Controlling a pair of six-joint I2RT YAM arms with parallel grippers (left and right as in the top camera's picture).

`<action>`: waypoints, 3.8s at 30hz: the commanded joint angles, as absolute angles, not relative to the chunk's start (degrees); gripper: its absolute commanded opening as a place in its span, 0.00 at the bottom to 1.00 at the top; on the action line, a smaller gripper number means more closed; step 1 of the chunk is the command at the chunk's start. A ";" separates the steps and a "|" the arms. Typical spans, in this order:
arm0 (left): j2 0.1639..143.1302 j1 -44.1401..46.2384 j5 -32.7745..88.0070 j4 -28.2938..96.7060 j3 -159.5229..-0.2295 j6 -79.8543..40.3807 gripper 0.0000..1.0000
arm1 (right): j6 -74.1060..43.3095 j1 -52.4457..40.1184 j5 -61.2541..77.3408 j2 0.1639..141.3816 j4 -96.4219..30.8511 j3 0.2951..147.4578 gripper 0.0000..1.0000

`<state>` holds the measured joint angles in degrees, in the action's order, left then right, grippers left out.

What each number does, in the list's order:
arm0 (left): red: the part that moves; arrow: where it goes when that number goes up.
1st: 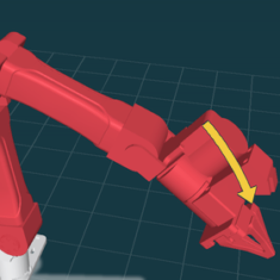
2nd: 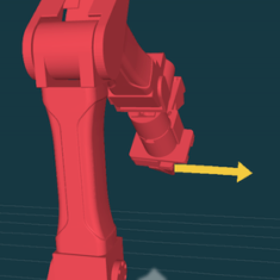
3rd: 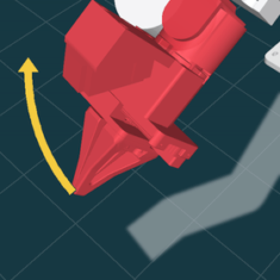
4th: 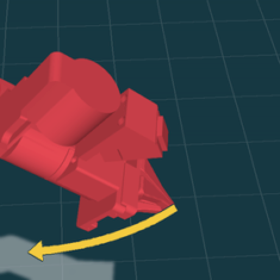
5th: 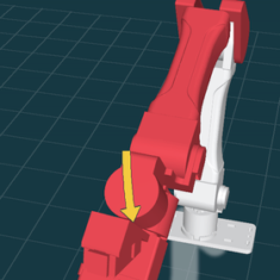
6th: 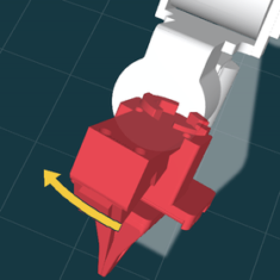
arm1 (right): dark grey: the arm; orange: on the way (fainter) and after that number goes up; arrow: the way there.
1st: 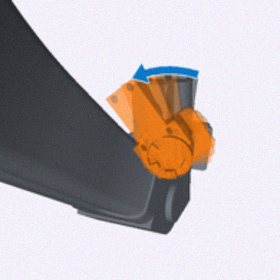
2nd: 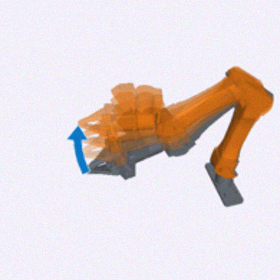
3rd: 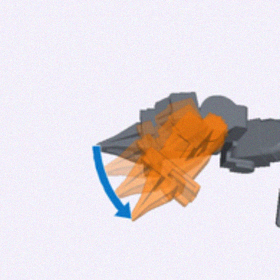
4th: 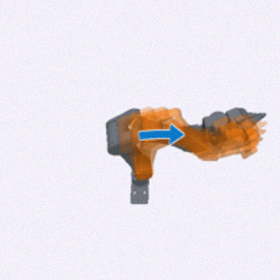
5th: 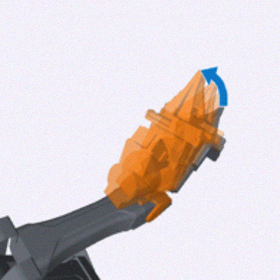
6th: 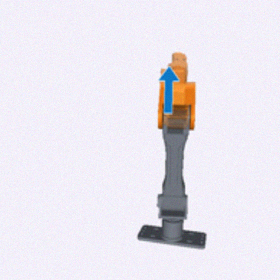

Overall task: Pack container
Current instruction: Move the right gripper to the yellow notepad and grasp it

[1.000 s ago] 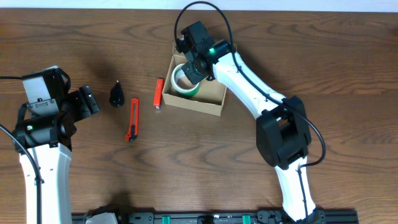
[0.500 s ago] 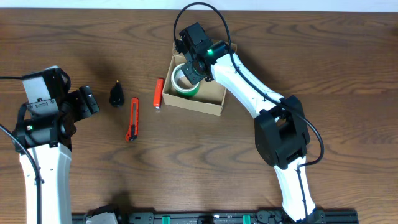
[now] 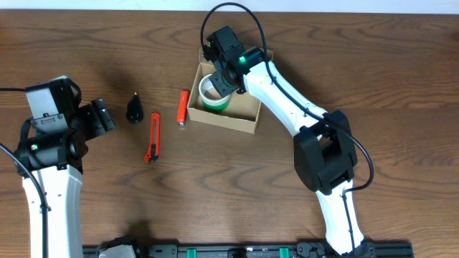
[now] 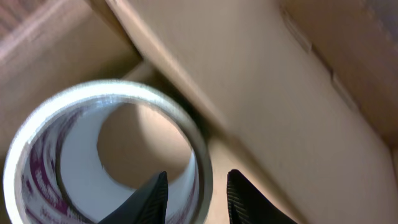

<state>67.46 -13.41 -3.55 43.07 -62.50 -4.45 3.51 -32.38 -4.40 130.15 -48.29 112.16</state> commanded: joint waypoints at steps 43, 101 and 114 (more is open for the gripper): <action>67.48 -13.56 -3.55 43.11 -63.70 -3.81 0.95 | -0.75 -4.58 -0.30 101.06 -75.35 98.83 0.61; 67.48 -13.56 -3.55 43.09 -63.70 -3.81 0.95 | -40.77 -4.40 -2.81 119.17 -56.12 80.12 0.98; 67.48 -13.56 -3.55 43.11 -63.70 -3.81 0.95 | -40.18 -4.03 -3.22 119.17 -55.70 80.12 0.72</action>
<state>67.46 -13.41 -3.38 43.09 -62.50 -4.45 -40.29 -4.51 -1.17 118.13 -55.79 80.55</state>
